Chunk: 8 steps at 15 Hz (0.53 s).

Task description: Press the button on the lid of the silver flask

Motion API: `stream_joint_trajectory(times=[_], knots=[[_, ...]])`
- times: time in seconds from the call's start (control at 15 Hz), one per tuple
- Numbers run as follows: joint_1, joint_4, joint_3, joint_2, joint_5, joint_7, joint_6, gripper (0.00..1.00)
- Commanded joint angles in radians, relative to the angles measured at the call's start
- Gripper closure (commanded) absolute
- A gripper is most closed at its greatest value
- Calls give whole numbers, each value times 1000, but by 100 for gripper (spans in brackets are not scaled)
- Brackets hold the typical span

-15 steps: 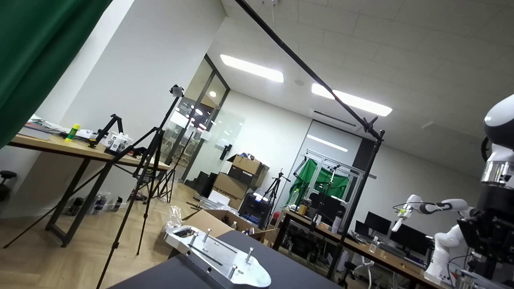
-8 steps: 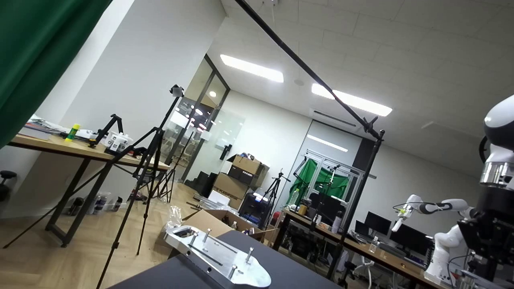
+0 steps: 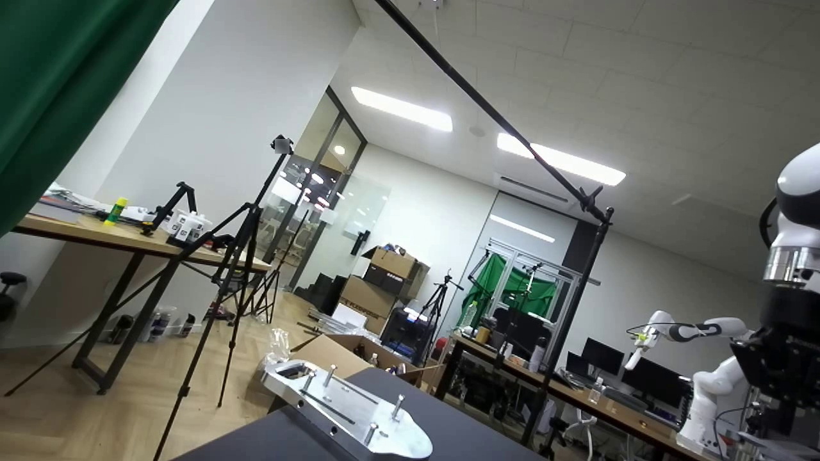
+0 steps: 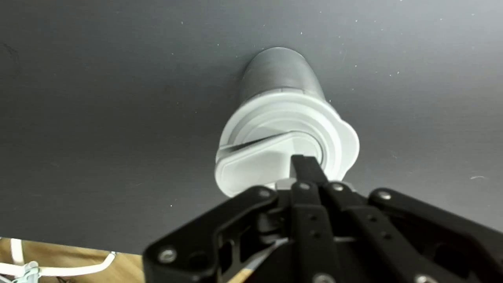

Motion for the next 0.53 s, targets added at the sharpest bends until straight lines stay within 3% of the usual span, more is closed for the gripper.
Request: stream_joint_trajectory(times=[0.0,0.27,0.33,0.47], knots=[[1,-15,7,-112,30,28,-80,100],[-5,-46,12,-240,79,38,-186,100],[-7,-54,12,-271,81,45,-218,74],[-13,-84,14,-339,55,59,-294,68]])
